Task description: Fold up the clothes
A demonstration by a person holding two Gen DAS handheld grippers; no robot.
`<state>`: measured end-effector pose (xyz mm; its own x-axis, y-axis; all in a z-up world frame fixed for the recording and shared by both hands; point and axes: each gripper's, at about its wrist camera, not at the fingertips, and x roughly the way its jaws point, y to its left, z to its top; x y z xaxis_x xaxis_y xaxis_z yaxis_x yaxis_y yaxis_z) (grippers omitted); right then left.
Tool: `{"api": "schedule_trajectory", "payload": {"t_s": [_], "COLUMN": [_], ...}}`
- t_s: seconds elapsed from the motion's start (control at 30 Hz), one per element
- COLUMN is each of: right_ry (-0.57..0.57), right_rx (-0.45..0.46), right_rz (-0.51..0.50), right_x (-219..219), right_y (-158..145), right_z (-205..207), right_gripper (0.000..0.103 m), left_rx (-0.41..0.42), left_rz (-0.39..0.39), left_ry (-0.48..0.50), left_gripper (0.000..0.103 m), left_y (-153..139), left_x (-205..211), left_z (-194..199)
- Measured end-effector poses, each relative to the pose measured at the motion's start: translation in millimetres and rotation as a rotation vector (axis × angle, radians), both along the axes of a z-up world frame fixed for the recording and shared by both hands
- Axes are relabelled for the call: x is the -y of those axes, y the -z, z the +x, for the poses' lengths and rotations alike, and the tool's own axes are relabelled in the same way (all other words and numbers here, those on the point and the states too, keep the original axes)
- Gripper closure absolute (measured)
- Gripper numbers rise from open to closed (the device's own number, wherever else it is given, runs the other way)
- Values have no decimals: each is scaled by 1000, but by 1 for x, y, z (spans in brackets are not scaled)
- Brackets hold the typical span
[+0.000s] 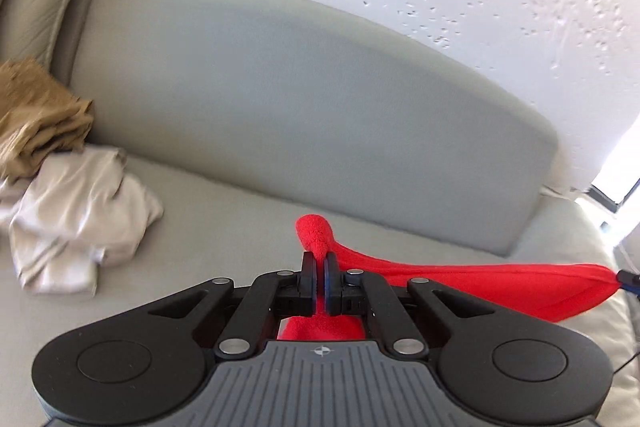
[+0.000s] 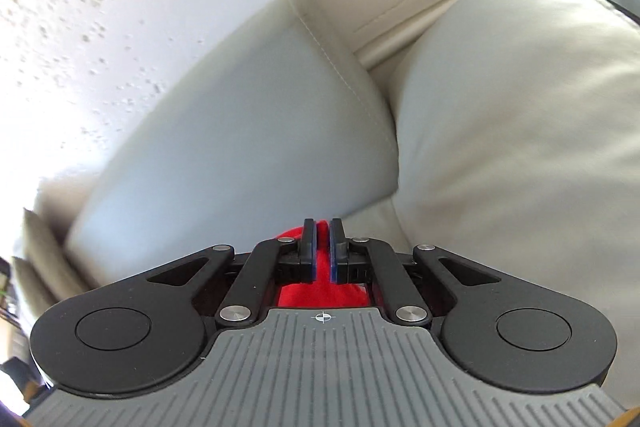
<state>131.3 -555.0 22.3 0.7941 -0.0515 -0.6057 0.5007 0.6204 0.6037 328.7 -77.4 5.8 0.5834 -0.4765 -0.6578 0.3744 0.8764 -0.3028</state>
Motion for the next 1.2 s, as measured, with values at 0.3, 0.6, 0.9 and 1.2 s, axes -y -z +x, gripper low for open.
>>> {"api": "schedule_trajectory", "payload": {"t_s": [0.3, 0.6, 0.9, 1.2], "right_ry": [-20, -67, -62, -4], "right_rx": [-91, -158, -150, -119], "right_rz": [3, 129, 320, 453], "right_x": [-59, -80, -83, -76], "right_y": [11, 63, 88, 104], "right_z": [-154, -170, -152, -160], "right_gripper": [100, 73, 52, 52], "left_rx": [-94, -182, -390, -512], "left_rz": [50, 25, -235, -334], "left_ry": [-37, -179, -302, -450], "left_gripper": [103, 65, 64, 64], "left_y": [38, 62, 64, 97], "left_x": [-55, -91, -115, -114], "left_z": [-145, -180, -165, -136]}}
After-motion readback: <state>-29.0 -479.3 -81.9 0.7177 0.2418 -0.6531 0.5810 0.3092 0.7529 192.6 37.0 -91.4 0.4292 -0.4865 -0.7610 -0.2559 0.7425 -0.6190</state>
